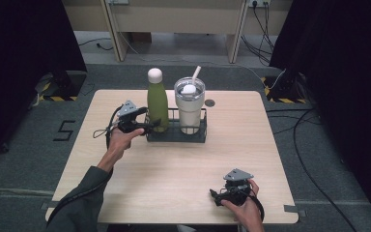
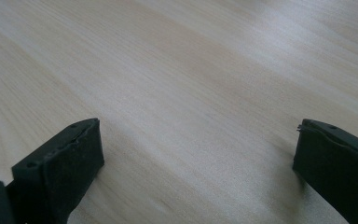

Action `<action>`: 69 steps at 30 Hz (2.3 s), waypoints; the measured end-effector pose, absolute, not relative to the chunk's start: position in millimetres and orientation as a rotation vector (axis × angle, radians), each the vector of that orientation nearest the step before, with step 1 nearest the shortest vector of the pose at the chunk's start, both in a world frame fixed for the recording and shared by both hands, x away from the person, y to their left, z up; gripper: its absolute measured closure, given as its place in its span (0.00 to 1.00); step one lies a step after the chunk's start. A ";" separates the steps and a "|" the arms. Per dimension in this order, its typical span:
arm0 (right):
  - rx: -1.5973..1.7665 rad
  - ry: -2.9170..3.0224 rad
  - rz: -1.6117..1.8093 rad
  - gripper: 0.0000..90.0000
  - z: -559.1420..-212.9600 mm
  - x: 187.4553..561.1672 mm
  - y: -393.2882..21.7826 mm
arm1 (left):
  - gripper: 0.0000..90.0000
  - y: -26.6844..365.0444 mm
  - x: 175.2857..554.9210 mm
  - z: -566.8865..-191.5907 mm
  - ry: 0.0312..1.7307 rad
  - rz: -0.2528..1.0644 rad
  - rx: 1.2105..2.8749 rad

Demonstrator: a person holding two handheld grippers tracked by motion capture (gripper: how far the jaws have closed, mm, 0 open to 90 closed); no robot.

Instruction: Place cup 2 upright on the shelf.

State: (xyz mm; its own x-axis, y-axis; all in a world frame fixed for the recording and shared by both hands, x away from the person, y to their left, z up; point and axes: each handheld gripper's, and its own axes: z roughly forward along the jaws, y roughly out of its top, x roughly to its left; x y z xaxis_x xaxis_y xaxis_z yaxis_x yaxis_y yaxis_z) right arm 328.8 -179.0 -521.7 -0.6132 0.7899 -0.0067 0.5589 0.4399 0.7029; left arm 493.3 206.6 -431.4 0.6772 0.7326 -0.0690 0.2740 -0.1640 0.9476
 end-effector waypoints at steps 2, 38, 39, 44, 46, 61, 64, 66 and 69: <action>1.153 2.362 0.966 0.02 -521.7 328.7 -179.0 | 0.16 208.7 491.6 -431.6 0.815 0.489 1.736; 1.150 2.362 0.965 0.01 -522.0 329.1 -178.5 | 0.16 228.2 448.4 -431.3 0.800 0.414 1.726; 1.147 2.361 0.966 0.01 -522.0 329.3 -178.6 | 0.16 228.5 447.0 -431.5 0.799 0.411 1.726; 1.154 2.360 0.968 0.01 -522.1 329.0 -178.1 | 0.16 229.0 439.7 -433.4 0.793 0.399 1.726; 1.155 2.360 0.968 0.01 -522.1 329.0 -178.1 | 0.16 229.2 436.8 -434.4 0.790 0.393 1.727; 1.155 2.359 0.967 0.01 -522.1 329.1 -178.0 | 0.16 228.5 414.6 -443.9 0.765 0.382 1.755; 1.155 2.359 0.967 0.01 -522.1 329.1 -178.0 | 0.16 228.2 409.2 -445.4 0.755 0.380 1.761; 1.155 2.360 0.967 0.01 -522.1 329.1 -177.9 | 0.16 227.7 405.2 -447.1 0.752 0.381 1.764; 1.156 2.359 0.967 0.01 -522.1 329.0 -177.9 | 0.16 226.3 399.1 -450.3 0.739 0.379 1.781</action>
